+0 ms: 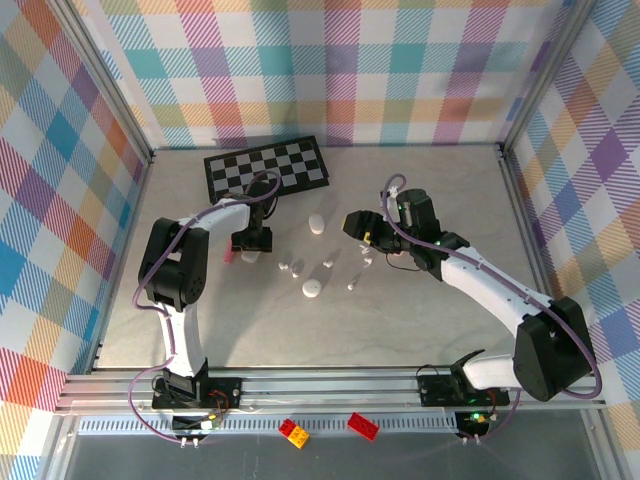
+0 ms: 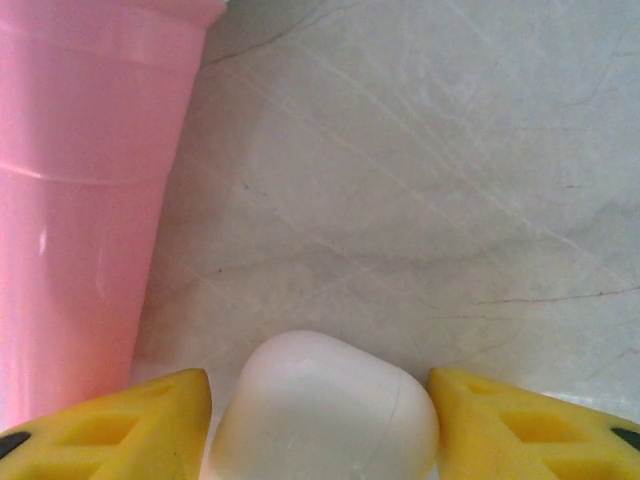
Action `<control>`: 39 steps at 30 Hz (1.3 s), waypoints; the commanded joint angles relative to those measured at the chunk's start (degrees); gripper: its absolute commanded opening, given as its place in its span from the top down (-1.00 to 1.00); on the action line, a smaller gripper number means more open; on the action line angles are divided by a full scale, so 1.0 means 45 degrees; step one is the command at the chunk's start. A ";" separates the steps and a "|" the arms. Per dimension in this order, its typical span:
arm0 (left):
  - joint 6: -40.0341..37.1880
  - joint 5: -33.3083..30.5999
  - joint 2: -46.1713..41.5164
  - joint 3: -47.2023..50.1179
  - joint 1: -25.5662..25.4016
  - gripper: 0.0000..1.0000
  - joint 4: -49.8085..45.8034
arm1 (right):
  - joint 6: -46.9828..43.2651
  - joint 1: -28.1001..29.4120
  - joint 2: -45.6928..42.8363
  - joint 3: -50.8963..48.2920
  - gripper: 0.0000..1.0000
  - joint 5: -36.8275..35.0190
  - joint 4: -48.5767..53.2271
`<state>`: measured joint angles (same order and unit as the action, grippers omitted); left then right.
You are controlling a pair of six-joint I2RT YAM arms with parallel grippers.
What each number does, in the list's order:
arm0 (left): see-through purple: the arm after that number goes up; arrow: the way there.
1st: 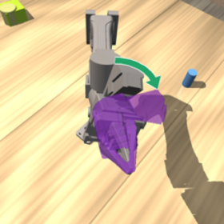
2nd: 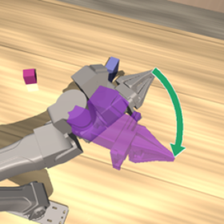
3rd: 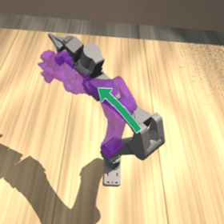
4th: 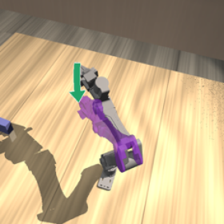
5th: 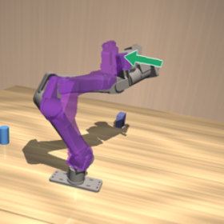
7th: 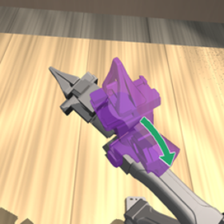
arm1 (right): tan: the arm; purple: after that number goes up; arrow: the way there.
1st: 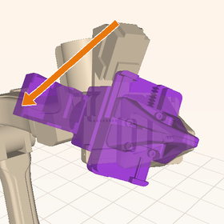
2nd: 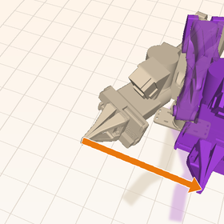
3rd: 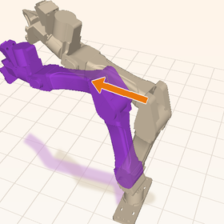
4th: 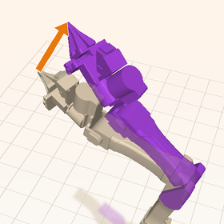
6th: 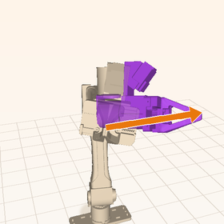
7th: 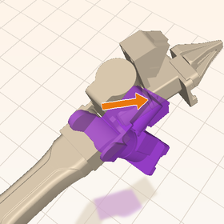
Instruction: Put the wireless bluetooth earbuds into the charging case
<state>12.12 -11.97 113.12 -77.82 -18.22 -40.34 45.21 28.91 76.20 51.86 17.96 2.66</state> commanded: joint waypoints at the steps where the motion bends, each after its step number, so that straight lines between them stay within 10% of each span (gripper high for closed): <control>1: -0.0288 0.0125 0.0094 -0.0166 0.0084 -0.11 -0.0769 | 0.0099 0.0061 0.0146 -0.0016 -0.39 -0.0030 -0.0257; 16: 0.0453 0.1126 -0.0600 0.0443 0.0084 0.24 0.0556 | -0.0233 0.0061 0.0080 -0.0125 -0.39 -0.0006 -0.0531; 39: 0.8528 0.3379 -0.7198 0.3359 0.0072 0.26 0.3436 | -0.7428 0.3204 0.2825 -0.1211 -0.56 -0.0161 -0.8193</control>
<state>44.56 1.41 83.66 -63.79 -18.17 -25.30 17.12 42.17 86.52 45.32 17.47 -24.93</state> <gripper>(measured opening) 0.400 0.781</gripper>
